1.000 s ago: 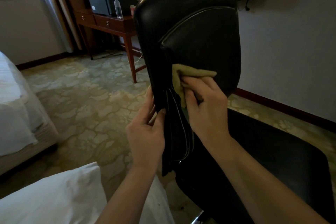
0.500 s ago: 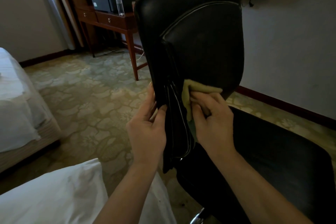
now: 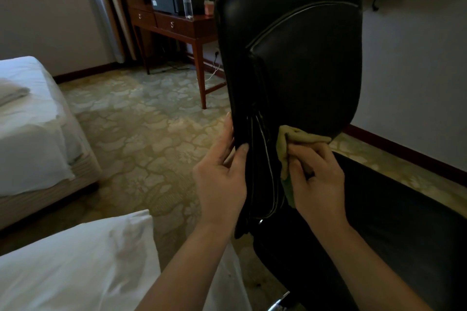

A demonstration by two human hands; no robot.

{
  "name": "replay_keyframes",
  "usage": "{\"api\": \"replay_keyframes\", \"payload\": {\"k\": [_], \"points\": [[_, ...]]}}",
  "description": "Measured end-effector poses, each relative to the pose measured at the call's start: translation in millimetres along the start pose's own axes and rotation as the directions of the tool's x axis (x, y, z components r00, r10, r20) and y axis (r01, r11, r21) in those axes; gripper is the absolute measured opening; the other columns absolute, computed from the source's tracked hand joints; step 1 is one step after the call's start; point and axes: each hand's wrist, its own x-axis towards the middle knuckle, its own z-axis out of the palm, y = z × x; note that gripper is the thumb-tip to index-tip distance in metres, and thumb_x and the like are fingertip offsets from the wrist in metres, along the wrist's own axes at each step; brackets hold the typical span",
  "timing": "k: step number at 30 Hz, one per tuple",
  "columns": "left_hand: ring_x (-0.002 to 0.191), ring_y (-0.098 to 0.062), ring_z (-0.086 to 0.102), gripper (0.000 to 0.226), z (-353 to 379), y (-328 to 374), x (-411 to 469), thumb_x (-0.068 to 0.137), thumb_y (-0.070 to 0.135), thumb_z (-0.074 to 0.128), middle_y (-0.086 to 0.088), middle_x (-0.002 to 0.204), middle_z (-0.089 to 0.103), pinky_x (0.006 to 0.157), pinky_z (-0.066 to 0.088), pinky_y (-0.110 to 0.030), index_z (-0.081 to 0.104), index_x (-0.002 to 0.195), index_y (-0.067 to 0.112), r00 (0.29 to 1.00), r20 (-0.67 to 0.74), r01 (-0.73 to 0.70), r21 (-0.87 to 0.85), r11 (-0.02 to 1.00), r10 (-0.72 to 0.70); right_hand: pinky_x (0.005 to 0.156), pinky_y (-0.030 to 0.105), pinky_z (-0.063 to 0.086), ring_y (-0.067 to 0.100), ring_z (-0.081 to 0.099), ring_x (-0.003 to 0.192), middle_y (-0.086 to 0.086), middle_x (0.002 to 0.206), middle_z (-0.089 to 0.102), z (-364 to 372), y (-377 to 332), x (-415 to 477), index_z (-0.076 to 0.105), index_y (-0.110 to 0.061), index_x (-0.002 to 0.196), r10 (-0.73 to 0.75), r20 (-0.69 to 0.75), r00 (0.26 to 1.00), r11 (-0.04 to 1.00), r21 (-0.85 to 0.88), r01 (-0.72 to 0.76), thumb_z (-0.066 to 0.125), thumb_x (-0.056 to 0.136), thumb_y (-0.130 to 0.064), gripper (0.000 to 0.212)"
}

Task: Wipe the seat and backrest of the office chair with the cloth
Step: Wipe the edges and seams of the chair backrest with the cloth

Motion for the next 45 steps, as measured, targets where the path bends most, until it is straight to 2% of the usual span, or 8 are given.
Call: {"api": "replay_keyframes", "payload": {"k": [8,14,20,24,29,34,38,45], "points": [[0.115,-0.009,0.068,0.060,-14.1,2.9,8.0,0.093,-0.005,0.066,0.010,0.122,0.072,0.090,0.058,-0.025,0.057,0.137,0.036,0.995,0.079,0.069,-0.047,0.997,-0.065,0.091,0.010,0.047,-0.002,0.058,0.104,-0.010,0.116,0.056,-3.6,-30.3,36.0,0.070,-0.017,0.120,-0.057,-0.002,0.998,0.998,0.004,0.057,0.060,0.095,-0.002,0.030],[0.108,-0.006,0.070,0.054,-17.2,-4.7,10.2,0.096,0.003,0.065,0.013,0.114,0.073,0.089,0.057,-0.022,0.056,0.132,0.043,0.982,0.131,0.135,0.015,0.991,-0.136,0.085,0.005,0.044,-0.009,0.054,0.098,-0.005,0.111,0.054,1.4,-16.3,12.2,0.071,-0.012,0.113,-0.069,0.000,0.998,0.995,-0.072,0.069,0.059,0.096,-0.005,0.022],[0.113,-0.010,0.069,0.057,-24.2,-12.4,14.4,0.094,0.001,0.068,0.011,0.117,0.074,0.093,0.057,-0.028,0.058,0.129,0.044,0.968,0.184,0.167,0.024,0.986,-0.169,0.083,0.006,0.044,-0.008,0.056,0.091,-0.006,0.105,0.055,-5.8,0.4,-8.9,0.072,-0.018,0.109,0.021,0.044,0.999,0.999,-0.044,-0.019,0.062,0.094,0.000,0.026],[0.115,-0.007,0.067,0.062,-24.7,-16.2,11.0,0.093,-0.001,0.068,0.010,0.122,0.072,0.096,0.056,-0.029,0.056,0.133,0.045,0.972,0.186,0.136,0.059,0.989,-0.145,0.087,0.004,0.043,-0.008,0.057,0.098,-0.005,0.112,0.058,-10.0,-16.0,10.9,0.069,-0.023,0.115,0.033,0.029,0.999,0.999,0.020,-0.034,0.062,0.094,0.001,0.033],[0.119,-0.009,0.066,0.061,-23.3,-22.9,7.8,0.095,0.002,0.066,0.005,0.129,0.069,0.099,0.056,-0.037,0.054,0.139,0.042,0.975,0.166,0.140,0.072,0.988,-0.150,0.095,0.014,0.048,0.001,0.059,0.107,-0.007,0.120,0.057,-7.8,-41.4,44.3,0.070,-0.015,0.121,-0.105,0.038,0.994,0.993,-0.048,0.107,0.060,0.096,-0.003,0.029],[0.114,-0.002,0.066,0.061,-19.4,-20.7,3.8,0.097,0.002,0.063,0.004,0.128,0.067,0.091,0.056,-0.021,0.051,0.136,0.048,0.984,0.135,0.105,0.095,0.990,-0.117,0.088,0.013,0.049,-0.002,0.058,0.096,-0.009,0.110,0.053,-1.6,-23.0,18.6,0.071,-0.015,0.117,-0.062,0.068,0.996,0.994,-0.091,0.068,0.060,0.097,-0.009,0.024],[0.114,-0.003,0.066,0.061,-17.7,-21.9,2.9,0.097,0.003,0.063,0.004,0.127,0.066,0.090,0.056,-0.020,0.050,0.134,0.050,0.985,0.128,0.100,0.099,0.990,-0.112,0.082,0.012,0.049,-0.003,0.057,0.091,-0.008,0.106,0.053,-5.9,-3.1,-6.6,0.071,-0.015,0.117,-0.028,0.106,0.994,0.994,-0.105,0.039,0.061,0.097,-0.009,0.023],[0.113,0.003,0.064,0.062,-17.3,-18.8,1.7,0.098,0.004,0.063,0.010,0.126,0.065,0.087,0.054,-0.014,0.048,0.131,0.054,0.987,0.127,0.087,0.129,0.988,-0.103,0.097,0.016,0.049,0.000,0.060,0.109,-0.003,0.122,0.062,-13.2,-22.6,23.5,0.064,-0.022,0.127,-0.065,0.063,0.996,0.998,-0.015,0.066,0.062,0.095,-0.001,0.038]]}}
